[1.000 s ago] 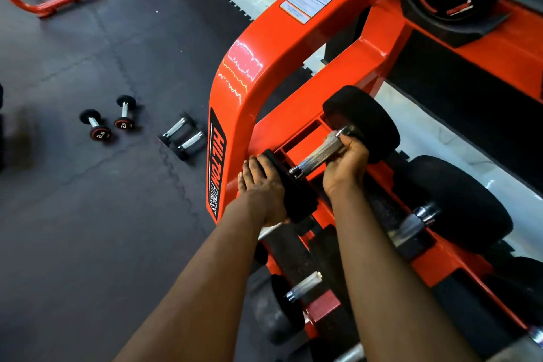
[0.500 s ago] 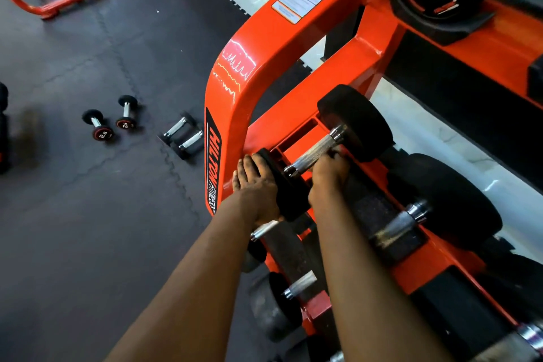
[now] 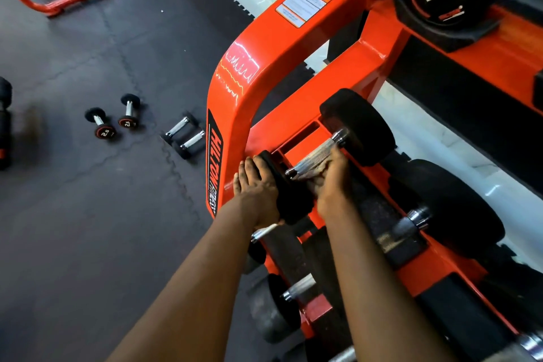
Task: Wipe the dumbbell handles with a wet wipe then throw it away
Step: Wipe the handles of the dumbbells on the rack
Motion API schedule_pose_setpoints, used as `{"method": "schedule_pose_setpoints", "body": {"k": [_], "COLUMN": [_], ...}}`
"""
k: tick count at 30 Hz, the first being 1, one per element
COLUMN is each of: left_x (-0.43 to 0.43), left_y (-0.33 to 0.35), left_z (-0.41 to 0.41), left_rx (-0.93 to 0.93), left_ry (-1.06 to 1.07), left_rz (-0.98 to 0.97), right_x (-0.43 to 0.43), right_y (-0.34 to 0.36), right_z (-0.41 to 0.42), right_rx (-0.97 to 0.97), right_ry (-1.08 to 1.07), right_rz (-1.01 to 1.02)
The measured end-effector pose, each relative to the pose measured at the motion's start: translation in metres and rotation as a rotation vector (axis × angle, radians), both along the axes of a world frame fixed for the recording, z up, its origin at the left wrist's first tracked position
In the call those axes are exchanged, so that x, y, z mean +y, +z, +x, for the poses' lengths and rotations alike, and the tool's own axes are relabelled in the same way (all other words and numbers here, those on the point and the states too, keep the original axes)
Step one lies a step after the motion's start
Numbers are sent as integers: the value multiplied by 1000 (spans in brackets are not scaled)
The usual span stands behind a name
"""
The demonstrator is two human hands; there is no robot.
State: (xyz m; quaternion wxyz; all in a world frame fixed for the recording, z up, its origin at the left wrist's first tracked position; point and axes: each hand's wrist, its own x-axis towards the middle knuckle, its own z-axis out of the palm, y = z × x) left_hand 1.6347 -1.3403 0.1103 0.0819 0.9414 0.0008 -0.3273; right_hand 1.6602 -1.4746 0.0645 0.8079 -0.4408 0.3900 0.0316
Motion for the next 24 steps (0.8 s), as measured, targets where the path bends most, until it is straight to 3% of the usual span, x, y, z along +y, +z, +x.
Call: {"method": "schedule_pose_setpoints", "body": {"k": [4,9,14,18,21,24], "left_x": [1,0,0,1,2,2], "left_y": [1,0,-2,-4,-4,-5], "left_z": [1,0,-1,-2,-3,-1], "left_rx": [12,1,-40,-45,-41,-23], "left_ry": [-10,-4,-13,-11,-17,-22], "left_rz": [6,-2,6,0,-6,-8], "right_x": [0,10,-2,7,-10,-6], "right_y": [19,12,14,2,1,7], "right_z": [6,-22,3,-6,1,13], "right_rx": [-110,-21,-166,-126,-134,-168], "right_ry": [-183,138,-139,80,190,-66], "right_rz": [58,88,75,177,69,108]}}
